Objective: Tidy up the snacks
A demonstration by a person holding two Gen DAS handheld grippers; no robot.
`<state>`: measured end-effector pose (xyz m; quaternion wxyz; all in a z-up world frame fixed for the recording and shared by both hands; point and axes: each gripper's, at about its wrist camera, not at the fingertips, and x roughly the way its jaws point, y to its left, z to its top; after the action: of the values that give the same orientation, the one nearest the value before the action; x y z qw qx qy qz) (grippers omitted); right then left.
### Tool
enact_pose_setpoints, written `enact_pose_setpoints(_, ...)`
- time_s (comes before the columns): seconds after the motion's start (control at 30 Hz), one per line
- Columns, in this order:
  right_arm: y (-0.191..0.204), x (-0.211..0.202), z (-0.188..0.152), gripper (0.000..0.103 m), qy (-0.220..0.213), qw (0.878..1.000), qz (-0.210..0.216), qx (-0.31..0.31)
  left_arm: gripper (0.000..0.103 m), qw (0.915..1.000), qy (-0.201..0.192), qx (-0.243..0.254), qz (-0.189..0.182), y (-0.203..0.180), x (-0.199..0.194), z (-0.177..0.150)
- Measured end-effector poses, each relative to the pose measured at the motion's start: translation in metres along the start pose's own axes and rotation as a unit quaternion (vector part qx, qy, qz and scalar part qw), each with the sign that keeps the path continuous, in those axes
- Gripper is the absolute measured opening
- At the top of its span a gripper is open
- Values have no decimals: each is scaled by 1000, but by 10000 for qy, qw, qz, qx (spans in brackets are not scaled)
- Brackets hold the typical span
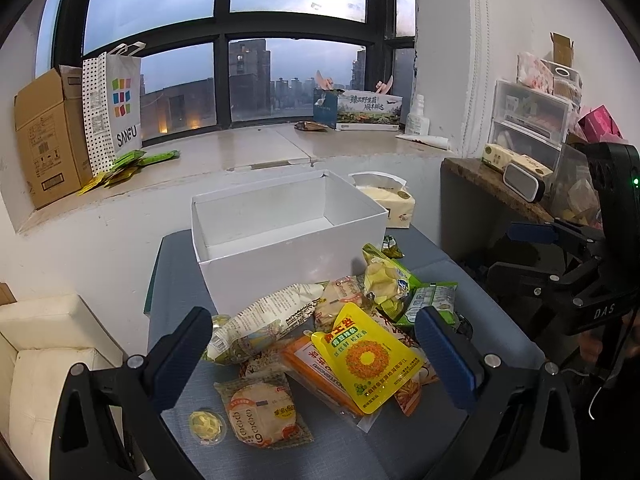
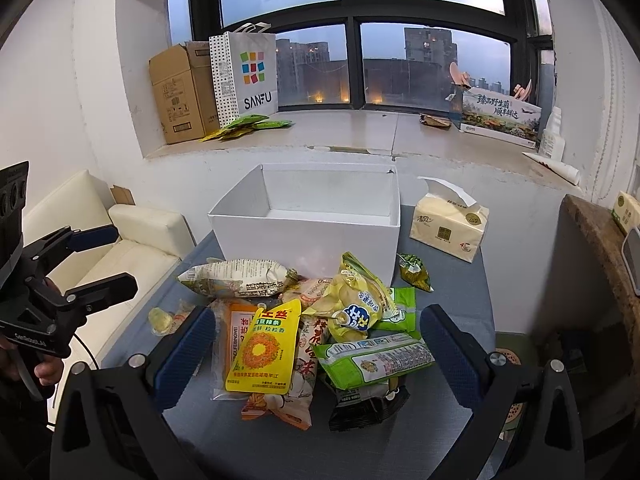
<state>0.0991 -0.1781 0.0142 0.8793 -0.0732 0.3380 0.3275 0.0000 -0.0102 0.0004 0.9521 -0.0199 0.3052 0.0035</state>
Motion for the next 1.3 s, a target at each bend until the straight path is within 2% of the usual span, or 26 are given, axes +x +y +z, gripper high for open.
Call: enact_pose_setpoints(1.3,1,6,-3,103,125,9999,25,-26,103,10000,16,42,-17,-1,2,-3)
